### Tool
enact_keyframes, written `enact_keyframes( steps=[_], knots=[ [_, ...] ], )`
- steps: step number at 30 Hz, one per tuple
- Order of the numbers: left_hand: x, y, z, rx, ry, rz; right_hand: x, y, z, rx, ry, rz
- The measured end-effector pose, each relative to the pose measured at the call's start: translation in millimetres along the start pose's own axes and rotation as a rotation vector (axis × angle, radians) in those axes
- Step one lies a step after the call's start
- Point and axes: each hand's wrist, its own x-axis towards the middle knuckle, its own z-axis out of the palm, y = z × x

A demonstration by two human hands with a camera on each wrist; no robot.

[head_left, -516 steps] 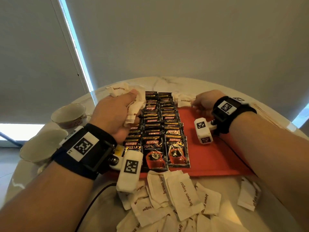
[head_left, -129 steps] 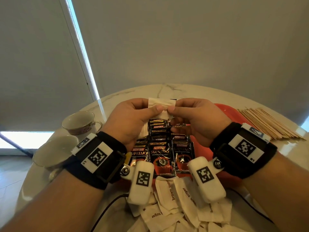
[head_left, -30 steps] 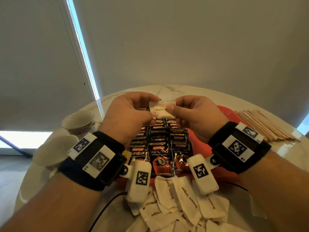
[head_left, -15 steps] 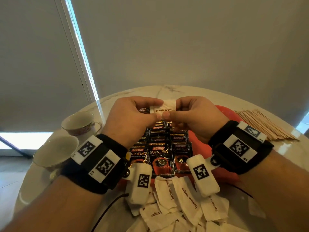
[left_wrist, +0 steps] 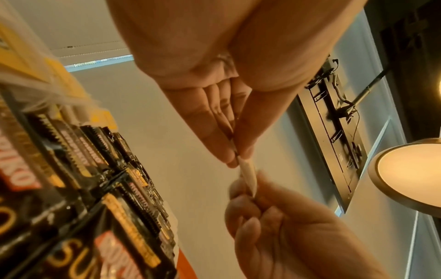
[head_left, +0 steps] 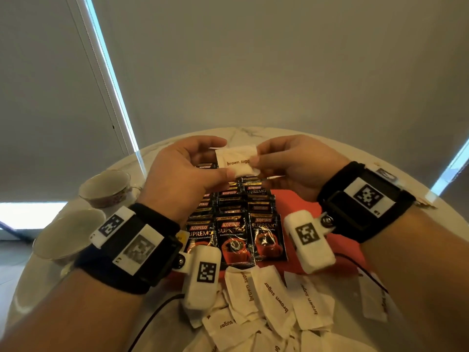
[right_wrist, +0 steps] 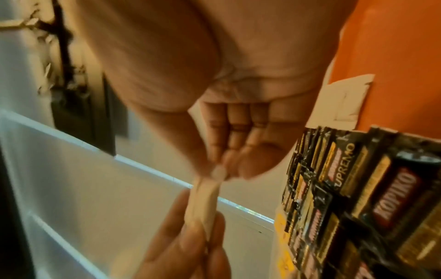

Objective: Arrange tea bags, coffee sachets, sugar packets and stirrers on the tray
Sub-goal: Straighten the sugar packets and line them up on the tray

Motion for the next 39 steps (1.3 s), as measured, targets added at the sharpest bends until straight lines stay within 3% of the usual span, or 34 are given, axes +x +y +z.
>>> enact_keyframes(
  steps=[5,7,9,12,19,28,34,39],
  knots=[
    [7,1,-7,-0.187,0.056,-0.050,19,2,-28,0.058,0.307,0.003],
    [8,1,-9,-0.233,0.081,-0.059,28,16,-50,0.007,0.459,0.093],
    [8,0,-9,-0.244,0.079,-0.064,33,31,-67,-0.079,0.514,0.220],
    [8,-1,-8,-0.246,0.072,-0.073,37,45,-78,-0.187,0.508,0.348],
    [9,-3,-8,-0.242,0.068,-0.104,46,38,-70,-0.368,0.435,0.427],
    [8,0,-9,-0.238,0.084,-0.122,45,44,-69,-0.260,0.522,0.342],
    [5,3,-4,-0.230,0.101,-0.132,37,37,-50,-0.252,0.343,0.421],
    [-9,31,-5,-0.228,0.077,-0.087,7,14,-32,-0.352,0.294,0.256]
  ],
)
